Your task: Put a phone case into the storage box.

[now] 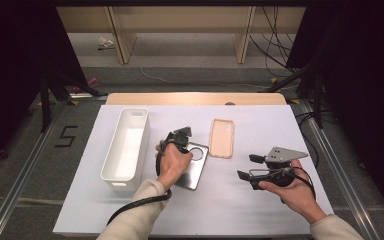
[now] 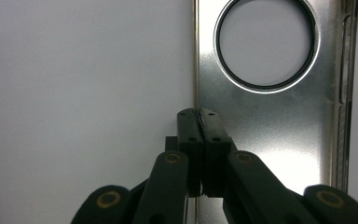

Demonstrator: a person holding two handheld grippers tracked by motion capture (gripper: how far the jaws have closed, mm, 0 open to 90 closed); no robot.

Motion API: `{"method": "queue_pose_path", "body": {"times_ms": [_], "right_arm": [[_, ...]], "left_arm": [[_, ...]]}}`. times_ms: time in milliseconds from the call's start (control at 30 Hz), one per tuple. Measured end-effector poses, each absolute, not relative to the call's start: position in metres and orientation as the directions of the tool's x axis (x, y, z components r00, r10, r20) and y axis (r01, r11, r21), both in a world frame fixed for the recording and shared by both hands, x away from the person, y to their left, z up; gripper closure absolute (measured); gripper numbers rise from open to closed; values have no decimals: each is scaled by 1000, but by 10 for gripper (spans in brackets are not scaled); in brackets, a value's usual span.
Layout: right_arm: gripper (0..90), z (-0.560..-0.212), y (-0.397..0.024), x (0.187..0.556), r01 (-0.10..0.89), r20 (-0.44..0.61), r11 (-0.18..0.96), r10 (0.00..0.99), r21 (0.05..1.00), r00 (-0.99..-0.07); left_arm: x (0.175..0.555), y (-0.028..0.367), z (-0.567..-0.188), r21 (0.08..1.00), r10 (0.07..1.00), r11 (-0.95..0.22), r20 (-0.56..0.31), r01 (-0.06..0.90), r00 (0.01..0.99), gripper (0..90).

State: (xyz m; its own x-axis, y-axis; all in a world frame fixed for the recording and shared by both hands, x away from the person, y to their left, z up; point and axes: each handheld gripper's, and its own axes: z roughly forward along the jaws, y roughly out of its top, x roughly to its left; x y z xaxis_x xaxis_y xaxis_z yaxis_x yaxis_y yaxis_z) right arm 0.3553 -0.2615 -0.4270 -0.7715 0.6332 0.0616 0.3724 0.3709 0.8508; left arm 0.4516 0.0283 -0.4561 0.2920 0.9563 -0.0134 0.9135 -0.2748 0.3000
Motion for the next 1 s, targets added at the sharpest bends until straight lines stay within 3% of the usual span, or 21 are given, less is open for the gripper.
{"method": "queue_pose_path", "body": {"times_ms": [433,833,1000], "right_arm": [[261,-427,-262,355,372,61,368,636,852,-770],[256,-427,-261,356,365,57,357,643,860,-764],[251,-427,-261,356,363,56,355,644,862,-763]], "left_arm": [[440,38,-442,410,938,-302,-32,861,345,885],[417,63,-419,619,919,-275,-56,735,391,885],[410,72,-412,657,913,-253,-80,710,400,885]]}}
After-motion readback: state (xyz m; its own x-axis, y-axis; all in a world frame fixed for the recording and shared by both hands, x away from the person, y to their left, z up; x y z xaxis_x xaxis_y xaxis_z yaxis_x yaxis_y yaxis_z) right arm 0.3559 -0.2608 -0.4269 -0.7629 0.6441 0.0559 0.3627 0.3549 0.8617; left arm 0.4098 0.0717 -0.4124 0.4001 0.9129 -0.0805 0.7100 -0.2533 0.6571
